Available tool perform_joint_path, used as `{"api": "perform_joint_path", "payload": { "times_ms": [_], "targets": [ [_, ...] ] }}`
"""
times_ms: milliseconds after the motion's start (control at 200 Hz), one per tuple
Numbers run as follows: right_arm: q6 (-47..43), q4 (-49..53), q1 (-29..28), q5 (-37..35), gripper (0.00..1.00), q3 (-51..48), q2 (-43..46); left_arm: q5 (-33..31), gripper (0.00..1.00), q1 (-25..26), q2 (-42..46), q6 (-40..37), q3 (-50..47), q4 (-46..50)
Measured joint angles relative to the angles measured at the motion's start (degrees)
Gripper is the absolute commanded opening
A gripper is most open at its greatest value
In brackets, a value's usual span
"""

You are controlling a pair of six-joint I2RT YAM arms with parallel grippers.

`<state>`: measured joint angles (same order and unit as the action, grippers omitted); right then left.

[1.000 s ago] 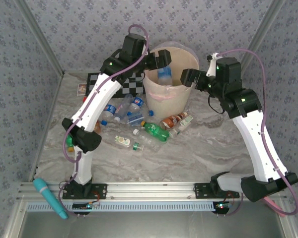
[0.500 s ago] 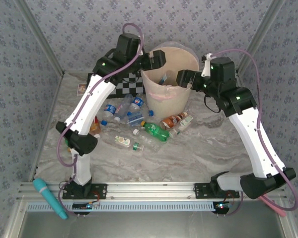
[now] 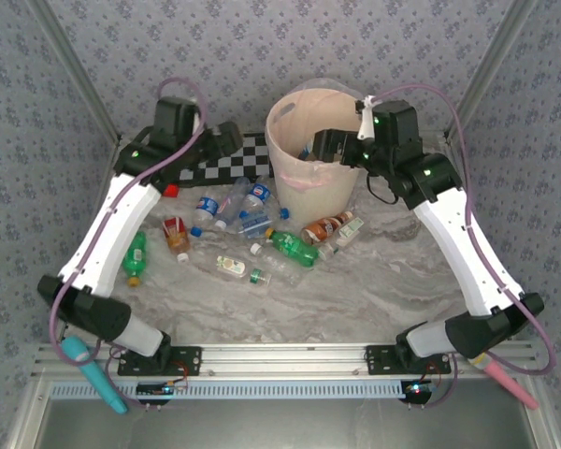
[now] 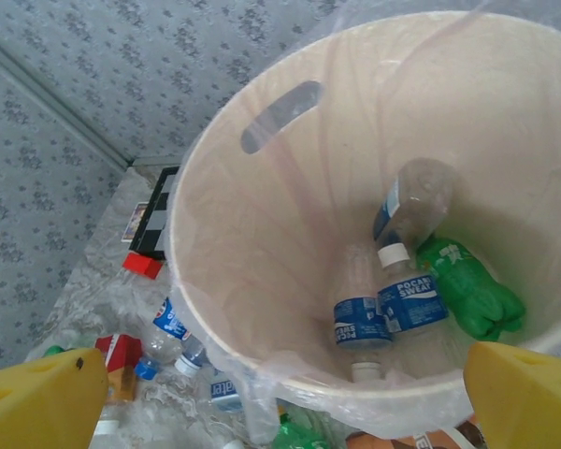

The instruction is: Put the plastic bottles in the bin

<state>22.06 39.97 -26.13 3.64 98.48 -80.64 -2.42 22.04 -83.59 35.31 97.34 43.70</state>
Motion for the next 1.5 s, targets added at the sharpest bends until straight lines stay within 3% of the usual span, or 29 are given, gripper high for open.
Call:
{"api": "perform_joint_path", "payload": {
  "times_ms": [350,665,805,1040,1504],
  "targets": [
    [-2.6,-0.3,-4.2,0.8,1.0,4.9,-5.6,-0.2,1.0,-16.3,15.8,2.7,-21.0,1.4],
    [-3.7,-0.3,-5.0,1.7,1.0,6.1,-6.8,4.9,0.96,-32.8,15.7,-0.4,-34.4,3.0],
    [-3.7,-0.2,-5.0,1.7,1.0,6.3,-7.0,6.3,0.96,-37.8,12.9,-3.0,-37.7,3.0],
    [-4.8,0.8,-5.3,1.7,1.0,6.3,-7.0,5.7,0.96,-41.6,5.6,-6.8,-40.0,2.5],
    [-5.6,1.4,-5.2,1.7,1.0,7.3,-9.1,3.9,0.9,-41.9,-6.4,-8.6,-42.0,-2.1]
  ]
}}
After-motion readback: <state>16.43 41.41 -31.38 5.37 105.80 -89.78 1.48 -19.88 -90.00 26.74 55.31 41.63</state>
